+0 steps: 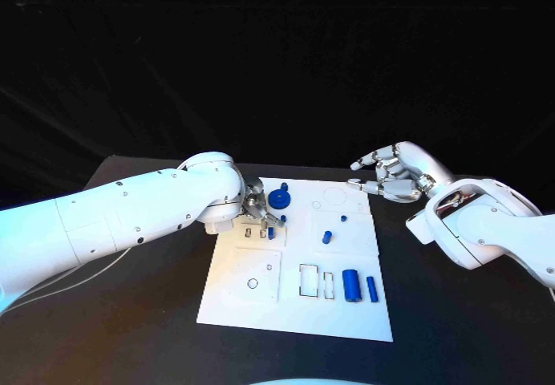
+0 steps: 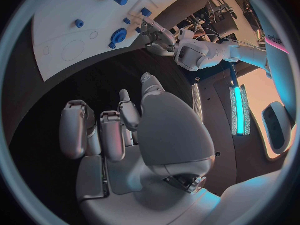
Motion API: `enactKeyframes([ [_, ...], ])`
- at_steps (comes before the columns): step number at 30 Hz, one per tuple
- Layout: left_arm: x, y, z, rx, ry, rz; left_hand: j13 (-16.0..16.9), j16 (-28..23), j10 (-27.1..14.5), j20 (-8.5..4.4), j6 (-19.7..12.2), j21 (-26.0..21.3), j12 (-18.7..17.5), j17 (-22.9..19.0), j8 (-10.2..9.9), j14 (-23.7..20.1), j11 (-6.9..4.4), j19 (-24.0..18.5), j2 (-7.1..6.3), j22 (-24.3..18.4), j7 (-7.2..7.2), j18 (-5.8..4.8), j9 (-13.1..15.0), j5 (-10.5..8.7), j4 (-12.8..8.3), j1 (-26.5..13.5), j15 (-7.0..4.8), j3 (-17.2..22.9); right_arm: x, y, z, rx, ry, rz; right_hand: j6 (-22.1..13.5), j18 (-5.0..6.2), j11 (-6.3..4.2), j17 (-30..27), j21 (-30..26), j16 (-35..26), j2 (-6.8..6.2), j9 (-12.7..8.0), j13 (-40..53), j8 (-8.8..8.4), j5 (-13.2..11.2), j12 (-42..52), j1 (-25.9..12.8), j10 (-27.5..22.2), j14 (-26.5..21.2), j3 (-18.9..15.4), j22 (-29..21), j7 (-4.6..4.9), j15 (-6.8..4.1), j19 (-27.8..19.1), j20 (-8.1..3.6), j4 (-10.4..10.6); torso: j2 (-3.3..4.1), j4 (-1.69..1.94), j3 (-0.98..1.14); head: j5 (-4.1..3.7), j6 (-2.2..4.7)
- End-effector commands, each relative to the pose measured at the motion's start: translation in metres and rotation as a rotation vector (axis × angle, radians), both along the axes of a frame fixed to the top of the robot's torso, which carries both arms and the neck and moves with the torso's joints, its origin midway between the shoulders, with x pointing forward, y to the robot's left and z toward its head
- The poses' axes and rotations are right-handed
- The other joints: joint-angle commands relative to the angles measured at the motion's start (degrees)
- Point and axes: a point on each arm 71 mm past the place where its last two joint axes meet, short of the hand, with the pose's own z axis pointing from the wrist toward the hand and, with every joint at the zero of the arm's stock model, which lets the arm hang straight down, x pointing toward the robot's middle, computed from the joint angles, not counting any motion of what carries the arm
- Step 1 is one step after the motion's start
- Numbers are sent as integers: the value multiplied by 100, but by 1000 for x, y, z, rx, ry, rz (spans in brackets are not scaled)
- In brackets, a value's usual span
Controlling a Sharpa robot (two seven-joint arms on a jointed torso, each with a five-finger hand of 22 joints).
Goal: Assemble the parts on the task board
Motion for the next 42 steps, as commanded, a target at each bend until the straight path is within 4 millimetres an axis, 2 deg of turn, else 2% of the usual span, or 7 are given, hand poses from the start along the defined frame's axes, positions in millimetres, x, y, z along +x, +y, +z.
enactKeyframes([
  [1, -2, -1, -1, 42, 26, -13, 7, 14, 19, -36, -53, 19, 32, 1508, 42, 591, -2, 594, 3, 1507, -7, -70, 15, -21, -5, -35, -48, -18, 0, 1, -1, -12, 7, 11, 27, 96, -35, 602, -31, -24, -13, 8, -10, 26, 36, -25, -58, -11, 366, -22, 578, 1, -38, -15, -25, 4, -4, 2, 1, -1, -4],
  [12, -2, -3, -2, 48, 36, -27, -18, 14, -14, -37, -88, 19, -2, 1508, 73, 591, -6, 594, 43, 1507, -11, -70, 87, -19, -19, 61, -52, 4, 1, 2, -2, -15, 11, 12, 26, 90, -36, 614, -8, -18, -9, 8, -8, 27, 35, -23, -59, -9, 369, -22, 593, 1, -38, 0, -26, 5, 0, 2, 3, 19, -10],
  [23, -2, -5, -3, 51, 42, -37, -4, 14, -19, -38, -116, 19, 0, 1508, 101, 591, -9, 594, 86, 1507, -13, -70, 154, -18, -23, 171, -53, 31, 1, 2, -2, -17, 14, 15, 31, 90, -44, 614, -22, -24, 59, 11, -7, 48, -88, -14, -91, 8, 373, -42, 592, -8, -48, 6, -37, 7, 1, -1, 6, 20, -16],
  [31, -3, -6, -3, 51, 41, -42, 22, 14, -17, -39, -151, 19, 8, 1508, 130, 591, -12, 594, 212, 1507, -17, -70, 238, -14, -28, 321, -56, 107, 1, 3, -3, -18, 17, 19, 36, 87, -47, 620, -18, -23, 91, 12, -8, 58, -153, -10, -99, 14, 376, -51, 599, -12, -52, 15, -42, 3, 4, 2, 10, 19, -31],
  [42, -2, -8, -4, 56, 48, -52, 36, 14, -19, -42, -186, 19, 4, 1508, 147, 591, -20, 594, 286, 1507, -25, -70, 309, -9, -39, 504, -61, 198, 1, 4, -3, -20, 20, 22, 37, 87, -48, 622, -19, -23, 99, 12, -1, 61, -166, -3, -98, 21, 377, -51, 599, -13, -52, 16, -42, 2, 6, -3, 8, 25, -43],
])
